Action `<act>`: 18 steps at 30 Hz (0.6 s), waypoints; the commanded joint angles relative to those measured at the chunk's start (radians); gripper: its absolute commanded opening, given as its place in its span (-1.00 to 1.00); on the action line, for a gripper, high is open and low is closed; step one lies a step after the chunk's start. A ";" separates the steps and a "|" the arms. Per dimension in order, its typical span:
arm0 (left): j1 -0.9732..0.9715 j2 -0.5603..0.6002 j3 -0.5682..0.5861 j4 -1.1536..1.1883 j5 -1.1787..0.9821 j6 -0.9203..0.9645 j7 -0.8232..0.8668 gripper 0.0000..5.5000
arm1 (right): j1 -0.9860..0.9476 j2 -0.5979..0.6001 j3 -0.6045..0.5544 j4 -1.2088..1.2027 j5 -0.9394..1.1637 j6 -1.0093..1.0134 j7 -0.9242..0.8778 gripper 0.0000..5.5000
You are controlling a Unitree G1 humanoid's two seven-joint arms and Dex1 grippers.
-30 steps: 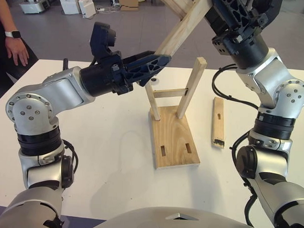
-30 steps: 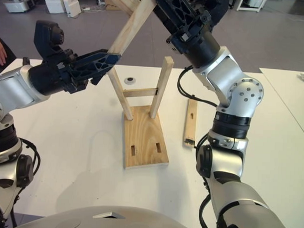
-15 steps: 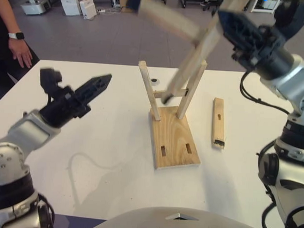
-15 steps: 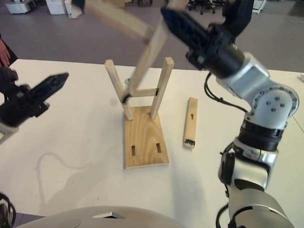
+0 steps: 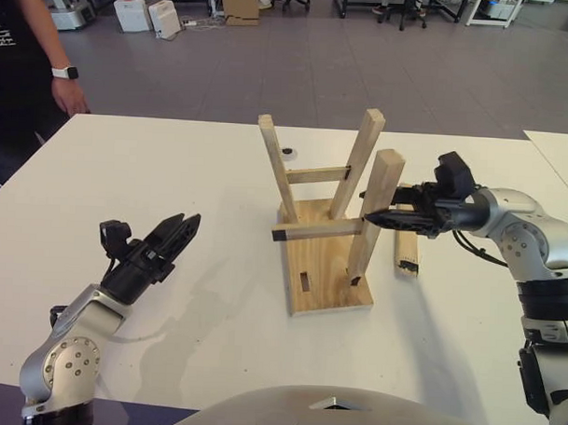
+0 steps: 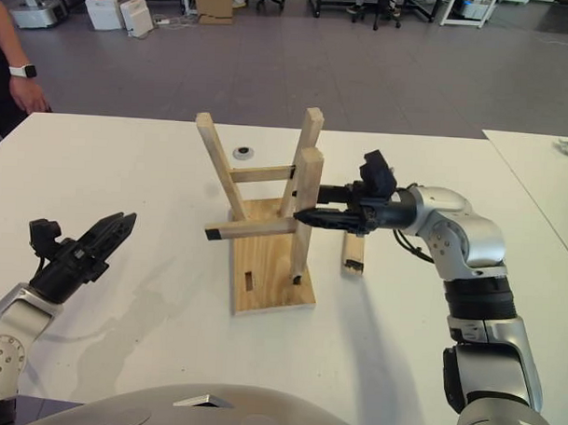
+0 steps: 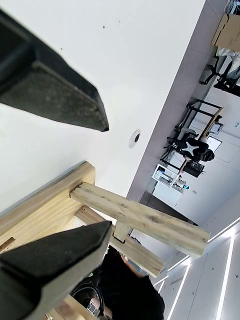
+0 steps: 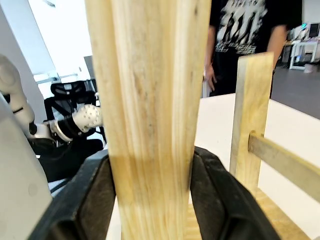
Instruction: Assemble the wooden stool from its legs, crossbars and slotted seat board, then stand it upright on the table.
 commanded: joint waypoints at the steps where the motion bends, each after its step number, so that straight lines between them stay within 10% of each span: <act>1: -0.011 0.004 0.001 -0.004 -0.020 0.007 -0.018 0.20 | -0.051 -0.001 0.011 0.040 -0.045 -0.044 0.051 -0.25; 18: -0.040 0.015 -0.018 -0.002 -0.029 0.028 -0.021 0.20 | -0.003 0.009 0.021 0.104 -0.128 -0.116 0.112 -0.25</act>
